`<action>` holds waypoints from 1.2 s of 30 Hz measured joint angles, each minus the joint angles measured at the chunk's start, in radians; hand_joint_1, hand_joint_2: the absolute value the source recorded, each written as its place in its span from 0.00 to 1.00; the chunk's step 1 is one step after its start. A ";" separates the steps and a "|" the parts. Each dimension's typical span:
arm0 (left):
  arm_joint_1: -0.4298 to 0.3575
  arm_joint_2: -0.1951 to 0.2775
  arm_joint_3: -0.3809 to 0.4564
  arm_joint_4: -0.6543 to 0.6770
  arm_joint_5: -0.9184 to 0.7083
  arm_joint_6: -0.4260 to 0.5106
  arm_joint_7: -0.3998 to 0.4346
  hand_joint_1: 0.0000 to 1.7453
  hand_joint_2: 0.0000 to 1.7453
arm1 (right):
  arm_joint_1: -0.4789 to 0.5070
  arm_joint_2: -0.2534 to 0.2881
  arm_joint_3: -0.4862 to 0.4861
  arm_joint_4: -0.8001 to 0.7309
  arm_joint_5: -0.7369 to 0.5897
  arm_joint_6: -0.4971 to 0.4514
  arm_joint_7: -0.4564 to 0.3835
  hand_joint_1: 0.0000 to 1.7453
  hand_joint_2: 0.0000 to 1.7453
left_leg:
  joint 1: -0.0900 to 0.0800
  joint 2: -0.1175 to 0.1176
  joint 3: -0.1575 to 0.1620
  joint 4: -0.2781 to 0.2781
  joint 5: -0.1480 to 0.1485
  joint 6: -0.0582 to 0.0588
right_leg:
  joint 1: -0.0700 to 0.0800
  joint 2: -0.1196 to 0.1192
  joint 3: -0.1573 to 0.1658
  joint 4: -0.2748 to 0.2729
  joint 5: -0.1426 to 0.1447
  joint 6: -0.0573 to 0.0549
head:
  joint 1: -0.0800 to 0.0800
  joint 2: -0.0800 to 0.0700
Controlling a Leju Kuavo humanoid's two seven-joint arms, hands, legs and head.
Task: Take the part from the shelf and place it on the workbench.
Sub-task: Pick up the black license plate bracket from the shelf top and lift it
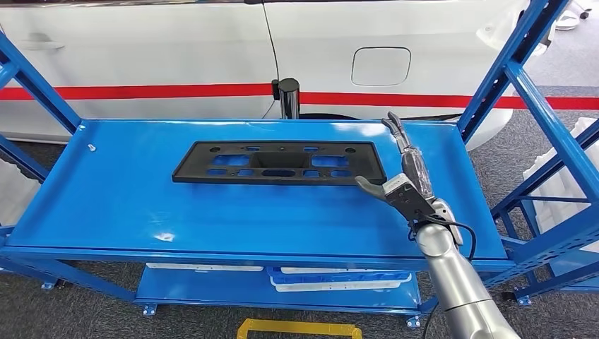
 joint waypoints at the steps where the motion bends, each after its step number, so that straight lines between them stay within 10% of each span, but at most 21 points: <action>1: 0.000 0.000 0.000 0.000 -0.001 0.000 0.001 0.00 0.00 | 0.000 0.000 -0.001 -0.008 -0.001 0.001 0.000 0.00 1.00 | 0.001 0.000 0.000 -0.001 0.000 -0.009 | 0.001 0.000 0.000 0.000 0.000 0.000 | 0.000 0.000; 6: 0.002 0.000 0.003 0.000 0.005 0.000 0.000 0.00 0.00 | -0.008 0.000 -0.007 -0.036 -0.006 0.027 -0.009 0.00 1.00 | 0.004 0.000 0.001 -0.003 0.000 -0.043 | 0.001 0.000 0.000 0.001 0.000 0.000 | 0.000 0.000; 20: 0.027 0.002 0.030 0.000 0.001 0.005 -0.018 0.00 0.00 | 0.010 -0.002 0.062 -0.255 0.155 0.000 -0.019 0.00 1.00 | -0.003 -0.001 0.003 -0.002 -0.001 -0.043 | -0.004 -0.002 0.002 -0.001 0.000 0.000 | 0.000 0.000; 36: 0.008 -0.013 0.044 0.000 -0.085 0.001 0.013 0.00 0.00 | 0.105 -0.065 0.454 -0.422 0.549 -0.085 0.206 0.00 1.00 | -0.003 0.000 0.002 -0.002 -0.003 -0.042 | -0.004 -0.002 0.003 -0.001 -0.002 0.003 | 0.000 0.000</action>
